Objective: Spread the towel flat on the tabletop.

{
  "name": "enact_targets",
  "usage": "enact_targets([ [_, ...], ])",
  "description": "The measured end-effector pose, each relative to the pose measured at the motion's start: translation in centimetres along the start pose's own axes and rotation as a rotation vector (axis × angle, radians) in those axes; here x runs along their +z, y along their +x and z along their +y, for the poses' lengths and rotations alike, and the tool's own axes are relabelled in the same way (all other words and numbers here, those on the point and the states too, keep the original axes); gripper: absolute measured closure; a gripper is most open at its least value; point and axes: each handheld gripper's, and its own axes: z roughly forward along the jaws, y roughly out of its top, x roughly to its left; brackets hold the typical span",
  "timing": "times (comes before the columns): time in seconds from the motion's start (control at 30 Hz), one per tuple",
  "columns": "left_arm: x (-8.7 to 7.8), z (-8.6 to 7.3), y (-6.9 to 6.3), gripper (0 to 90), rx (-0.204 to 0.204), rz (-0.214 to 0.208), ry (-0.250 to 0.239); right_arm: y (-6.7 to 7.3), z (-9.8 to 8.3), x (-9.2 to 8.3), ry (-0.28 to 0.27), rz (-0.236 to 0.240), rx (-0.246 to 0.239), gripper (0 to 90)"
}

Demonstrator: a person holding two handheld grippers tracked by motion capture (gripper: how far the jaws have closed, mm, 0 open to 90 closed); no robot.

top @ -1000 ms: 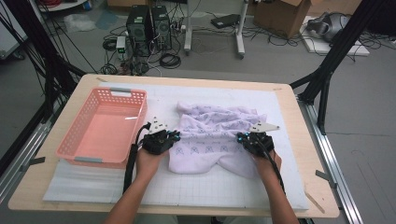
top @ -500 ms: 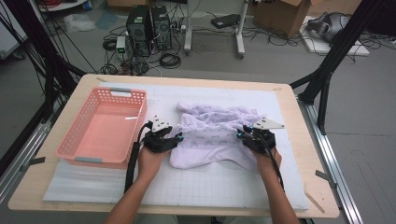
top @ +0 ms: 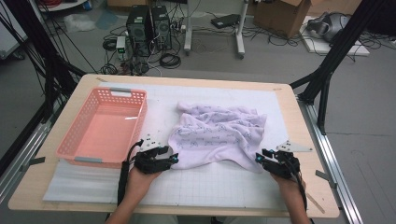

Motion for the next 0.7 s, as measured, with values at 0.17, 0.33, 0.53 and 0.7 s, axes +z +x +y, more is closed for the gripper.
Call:
enact_targets([
  [0.17,0.7,-0.3,-0.5,67.6,0.03,0.014,0.075,0.3,-0.4,1.0,0.042,0.019,-0.016,73.6],
  [0.33,0.0,-0.6,-0.4,87.5,0.042,0.042,0.069,0.1,-0.5,0.3,0.066,-0.088,-0.058,87.5],
  [0.53,-2.1,-1.6,-0.2,76.4,0.017,0.015,0.013,-1.1,-1.6,-1.0,0.027,-0.097,0.018,72.2],
  [0.7,-2.7,-1.9,-0.3,56.5,0.009,0.023,0.0,-0.8,-1.8,-2.9,-0.023,-0.085,0.016,67.6],
])
